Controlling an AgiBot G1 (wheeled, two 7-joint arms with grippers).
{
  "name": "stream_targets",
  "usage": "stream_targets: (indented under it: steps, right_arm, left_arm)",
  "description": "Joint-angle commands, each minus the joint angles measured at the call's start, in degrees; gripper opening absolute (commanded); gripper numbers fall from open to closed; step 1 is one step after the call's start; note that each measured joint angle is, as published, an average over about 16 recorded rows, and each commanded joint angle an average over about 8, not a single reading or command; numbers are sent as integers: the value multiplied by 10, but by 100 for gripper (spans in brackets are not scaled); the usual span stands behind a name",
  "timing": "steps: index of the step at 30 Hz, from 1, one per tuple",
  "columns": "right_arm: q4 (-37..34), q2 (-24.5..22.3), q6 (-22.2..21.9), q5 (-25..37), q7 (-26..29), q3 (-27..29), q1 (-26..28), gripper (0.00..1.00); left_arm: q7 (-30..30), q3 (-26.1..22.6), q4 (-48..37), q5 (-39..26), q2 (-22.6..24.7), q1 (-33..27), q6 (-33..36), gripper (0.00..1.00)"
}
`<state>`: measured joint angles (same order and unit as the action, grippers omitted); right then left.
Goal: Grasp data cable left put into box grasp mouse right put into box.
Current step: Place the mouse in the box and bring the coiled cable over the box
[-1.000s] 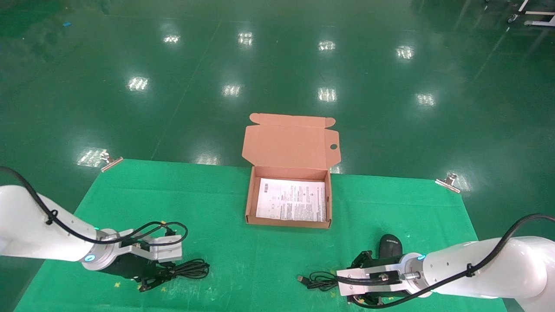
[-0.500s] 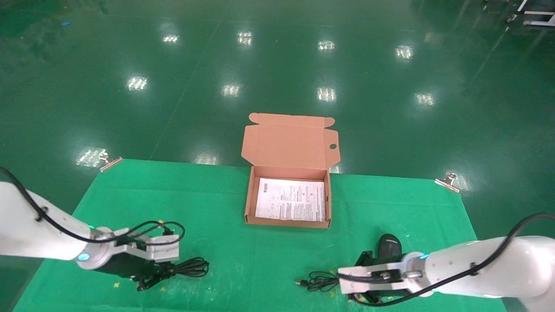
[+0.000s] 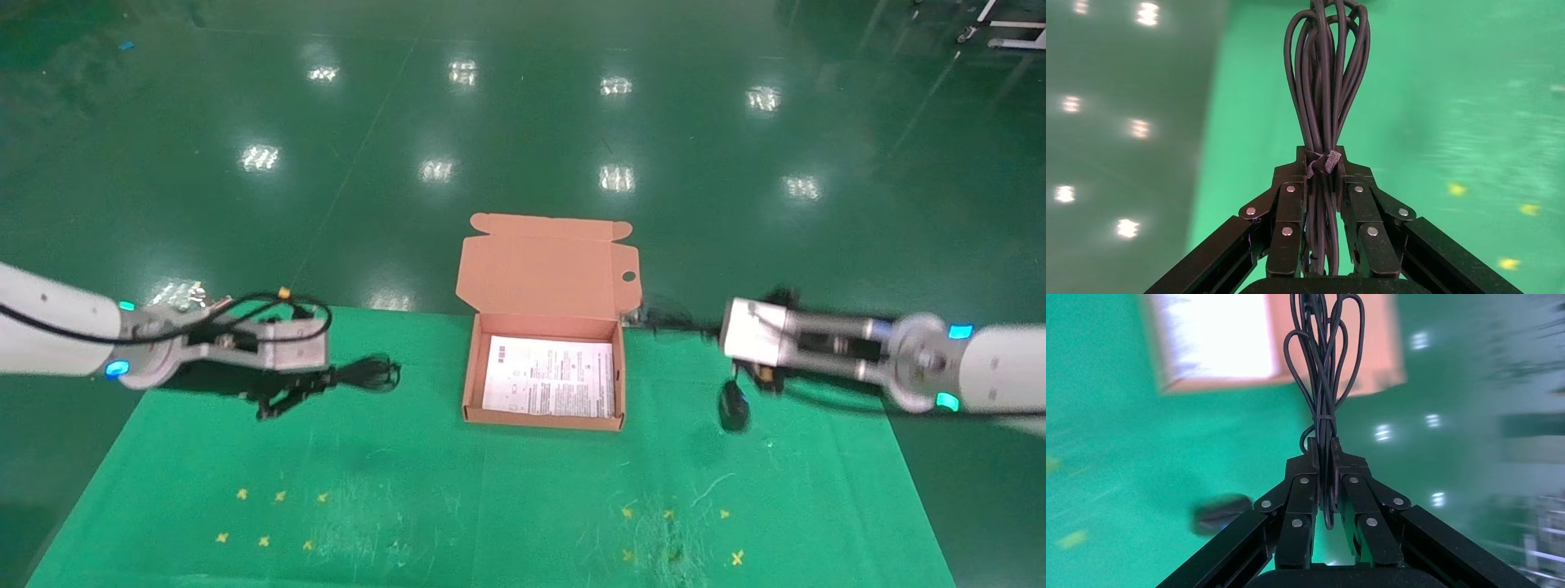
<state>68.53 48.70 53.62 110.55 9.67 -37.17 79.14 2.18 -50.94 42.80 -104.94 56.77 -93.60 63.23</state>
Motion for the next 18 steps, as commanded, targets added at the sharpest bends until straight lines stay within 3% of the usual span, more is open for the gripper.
stream_targets:
  steps: [1, 9, 18]
  right_arm:
    - [9, -1, -11, 3, 10, 11, 16, 0]
    - [-34, 74, -44, -9, -8, 22, 91, 0]
    - [-142, 171, -79, -39, -81, 24, 162, 0]
  left_arm:
    - [7, 2, 18, -6, -1, -11, -10, 0]
    - [32, 1, 30, -53, 36, -53, -67, 0]
    - [41, 1, 10, -95, 78, -88, -132, 0]
